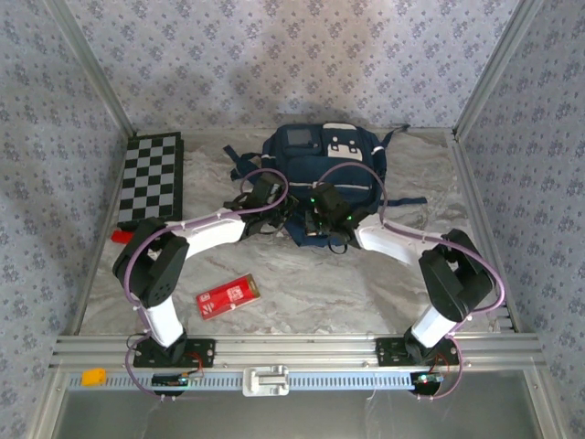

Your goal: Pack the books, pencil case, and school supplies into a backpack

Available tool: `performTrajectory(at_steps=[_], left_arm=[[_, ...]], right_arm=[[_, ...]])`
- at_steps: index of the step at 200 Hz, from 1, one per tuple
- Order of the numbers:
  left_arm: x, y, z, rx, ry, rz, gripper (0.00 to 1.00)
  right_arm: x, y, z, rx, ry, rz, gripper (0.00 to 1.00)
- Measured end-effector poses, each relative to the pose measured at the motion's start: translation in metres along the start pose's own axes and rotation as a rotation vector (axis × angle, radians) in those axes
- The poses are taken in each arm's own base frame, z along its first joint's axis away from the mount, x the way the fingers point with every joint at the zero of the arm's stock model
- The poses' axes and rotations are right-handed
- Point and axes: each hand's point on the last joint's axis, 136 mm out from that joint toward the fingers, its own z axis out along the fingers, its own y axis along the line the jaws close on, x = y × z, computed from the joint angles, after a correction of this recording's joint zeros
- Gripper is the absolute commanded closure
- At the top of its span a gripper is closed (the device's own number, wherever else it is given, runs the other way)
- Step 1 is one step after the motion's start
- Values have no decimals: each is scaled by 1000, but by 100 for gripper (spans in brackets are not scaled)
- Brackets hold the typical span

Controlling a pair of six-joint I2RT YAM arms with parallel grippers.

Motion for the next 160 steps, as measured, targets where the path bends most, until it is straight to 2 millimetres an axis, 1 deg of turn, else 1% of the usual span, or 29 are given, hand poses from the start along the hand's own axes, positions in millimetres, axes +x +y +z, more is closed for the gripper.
performTrajectory(at_steps=[13, 37, 63, 73, 97, 113, 125, 137, 160], left_arm=[[0, 0, 0, -1, -5, 0, 100], [-1, -2, -1, 6, -11, -2, 100], [-2, -4, -2, 11, -15, -4, 100], [-2, -4, -2, 13, -16, -7, 100], [-2, -5, -2, 14, -16, -10, 100], [-2, -6, -3, 20, -18, -10, 100], [-3, -9, -6, 27, -19, -10, 100], [-3, -12, -9, 33, -22, -8, 100], [-5, -18, -18, 46, -26, 0, 100]], right_arm=[[1, 0, 4, -1, 12, 6, 86], [-1, 3, 7, -13, 17, 12, 79], [-2, 5, 12, -18, 24, 11, 73], [0, 5, 15, -15, 30, 10, 73], [0, 3, 19, -3, 33, 12, 80], [-1, 1, 20, 17, 25, 16, 91], [-2, -1, 20, 31, 17, 19, 96], [-3, -2, 18, 44, 7, 22, 100], [-10, 1, 4, 50, -19, 17, 100]])
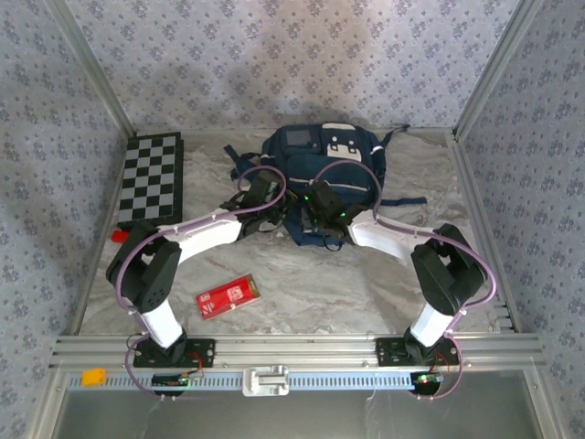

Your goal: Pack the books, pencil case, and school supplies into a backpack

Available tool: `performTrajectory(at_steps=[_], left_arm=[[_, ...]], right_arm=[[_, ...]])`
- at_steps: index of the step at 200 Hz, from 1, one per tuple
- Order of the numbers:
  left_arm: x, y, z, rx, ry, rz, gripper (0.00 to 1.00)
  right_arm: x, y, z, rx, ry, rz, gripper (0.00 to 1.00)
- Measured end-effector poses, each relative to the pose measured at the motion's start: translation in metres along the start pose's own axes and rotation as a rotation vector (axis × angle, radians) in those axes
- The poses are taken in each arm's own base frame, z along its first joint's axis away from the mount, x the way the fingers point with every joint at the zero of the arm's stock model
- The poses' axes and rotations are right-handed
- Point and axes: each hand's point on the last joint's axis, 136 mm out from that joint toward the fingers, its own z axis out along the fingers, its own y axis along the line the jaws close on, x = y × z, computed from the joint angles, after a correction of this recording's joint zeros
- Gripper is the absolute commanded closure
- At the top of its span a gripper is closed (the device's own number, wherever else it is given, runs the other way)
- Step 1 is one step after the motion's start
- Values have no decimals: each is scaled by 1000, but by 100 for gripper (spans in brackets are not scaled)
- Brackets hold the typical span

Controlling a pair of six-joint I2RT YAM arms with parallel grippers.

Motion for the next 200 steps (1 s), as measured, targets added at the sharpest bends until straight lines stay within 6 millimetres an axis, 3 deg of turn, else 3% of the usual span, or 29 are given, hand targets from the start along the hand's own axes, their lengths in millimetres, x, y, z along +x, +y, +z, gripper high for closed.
performTrajectory(at_steps=[27, 51, 117, 169, 200], left_arm=[[-3, -7, -9, 16, 17, 7, 100], [-9, -5, -10, 13, 50, -4, 100], [-26, 4, -14, 0, 139, -20, 100], [-46, -3, -9, -33, 175, 39, 100], [-68, -14, 3, -23, 189, 84, 76]], right_arm=[[-8, -4, -28, 1, -47, 5, 100], [0, -18, -49, 11, -58, 5, 100], [17, -56, -75, 71, -43, -38, 100], [25, -29, -73, -11, -14, -95, 100], [27, -4, -57, -39, 6, -91, 100]])
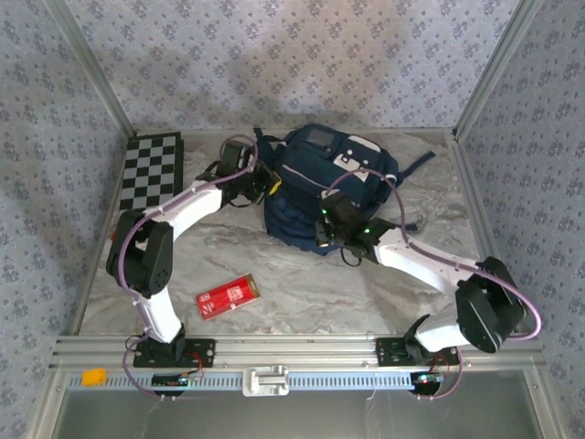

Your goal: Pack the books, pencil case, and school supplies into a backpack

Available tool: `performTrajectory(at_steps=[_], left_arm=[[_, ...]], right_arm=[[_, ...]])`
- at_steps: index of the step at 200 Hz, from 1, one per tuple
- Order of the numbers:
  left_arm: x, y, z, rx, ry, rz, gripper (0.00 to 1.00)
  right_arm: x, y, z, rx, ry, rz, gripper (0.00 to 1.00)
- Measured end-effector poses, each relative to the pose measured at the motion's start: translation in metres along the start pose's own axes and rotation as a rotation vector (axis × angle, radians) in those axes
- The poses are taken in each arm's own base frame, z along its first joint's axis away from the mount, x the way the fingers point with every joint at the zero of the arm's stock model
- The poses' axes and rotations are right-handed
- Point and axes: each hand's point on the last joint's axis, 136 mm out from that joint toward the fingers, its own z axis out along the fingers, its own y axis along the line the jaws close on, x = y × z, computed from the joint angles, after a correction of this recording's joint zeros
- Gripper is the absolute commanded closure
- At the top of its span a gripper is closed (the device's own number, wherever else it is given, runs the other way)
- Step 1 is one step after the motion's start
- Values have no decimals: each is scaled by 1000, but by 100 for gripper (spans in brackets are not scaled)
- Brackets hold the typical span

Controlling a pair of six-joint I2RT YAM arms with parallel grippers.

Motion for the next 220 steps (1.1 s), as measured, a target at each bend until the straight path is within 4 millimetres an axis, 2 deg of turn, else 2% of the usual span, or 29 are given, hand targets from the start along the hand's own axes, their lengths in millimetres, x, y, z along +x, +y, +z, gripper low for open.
performTrajectory(at_steps=[24, 37, 57, 90, 122, 133, 176, 184, 199, 220], left_arm=[[-11, 2, -6, 14, -26, 2, 71], [-6, 6, -10, 33, -27, -10, 71], [19, 14, -7, 24, 16, -33, 70], [75, 23, 5, 15, 94, -74, 66], [98, 19, 11, 11, 101, -103, 66], [101, 19, 13, 7, 85, -112, 70], [100, 20, 21, -18, 39, -147, 100], [99, 20, 21, -21, 35, -141, 100], [100, 21, 21, -27, 27, -141, 100], [100, 21, 22, -27, 19, -138, 100]], right_arm=[[6, 5, 6, 2, 21, 22, 100], [6, 5, 7, 3, 24, 39, 100], [7, 5, 7, 4, 26, 59, 100], [9, 4, 10, 9, 33, 76, 100], [9, 5, 10, 9, 33, 83, 100], [9, 5, 10, 10, 34, 87, 100], [14, 3, 19, 27, 47, 87, 100], [16, 3, 22, 33, 52, 86, 100], [18, 2, 27, 40, 60, 84, 88], [19, 1, 32, 53, 71, 81, 79]])
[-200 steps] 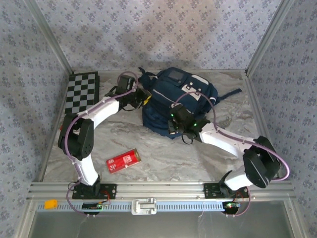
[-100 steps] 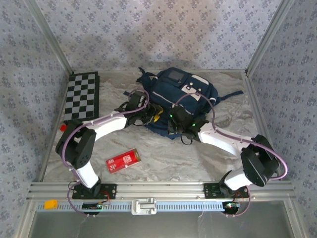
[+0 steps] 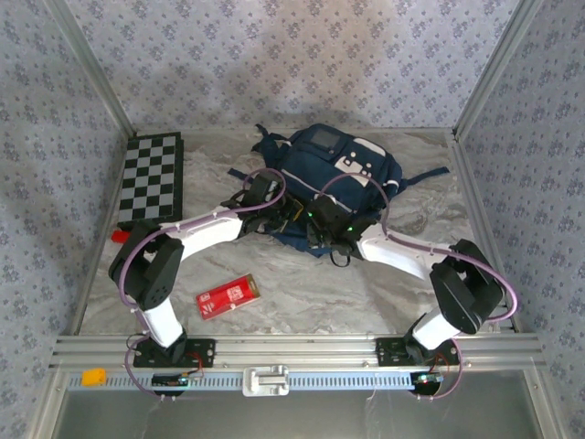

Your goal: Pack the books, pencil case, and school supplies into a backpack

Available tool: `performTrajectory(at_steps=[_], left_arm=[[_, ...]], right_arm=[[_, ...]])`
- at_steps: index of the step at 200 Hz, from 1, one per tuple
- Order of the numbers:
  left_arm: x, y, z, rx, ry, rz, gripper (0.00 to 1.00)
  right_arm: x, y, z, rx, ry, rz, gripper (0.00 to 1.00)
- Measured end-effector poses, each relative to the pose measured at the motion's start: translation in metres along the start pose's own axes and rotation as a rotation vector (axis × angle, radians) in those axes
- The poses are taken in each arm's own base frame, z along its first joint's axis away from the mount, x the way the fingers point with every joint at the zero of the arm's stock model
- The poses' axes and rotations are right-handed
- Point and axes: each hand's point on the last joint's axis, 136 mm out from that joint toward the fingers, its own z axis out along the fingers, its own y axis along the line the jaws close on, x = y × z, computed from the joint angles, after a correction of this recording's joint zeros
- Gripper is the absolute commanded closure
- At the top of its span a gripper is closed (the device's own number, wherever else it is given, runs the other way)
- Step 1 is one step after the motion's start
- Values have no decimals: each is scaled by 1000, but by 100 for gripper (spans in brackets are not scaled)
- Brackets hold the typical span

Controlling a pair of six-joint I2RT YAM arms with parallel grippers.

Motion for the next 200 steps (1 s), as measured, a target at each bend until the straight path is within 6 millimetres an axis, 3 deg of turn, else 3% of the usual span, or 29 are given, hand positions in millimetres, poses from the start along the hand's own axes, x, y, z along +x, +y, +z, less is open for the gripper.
performTrajectory(at_steps=[23, 71, 99, 149, 200], left_arm=[[0, 0, 0, 0, -2, 1, 100], [-2, -1, -1, 3, -16, 3, 100], [-1, -5, -4, 12, -19, 10, 100], [-10, -15, -26, 39, -18, 40, 100], [-38, -2, -54, 11, 56, 74, 100]], right_arm=[[4, -2, 8, 20, 20, -3, 77], [2, -3, 13, 49, 27, -5, 99], [0, -4, 10, 63, 16, -6, 100], [-8, -13, -27, 68, -42, 2, 100], [1, -48, -61, 53, -66, 57, 100]])
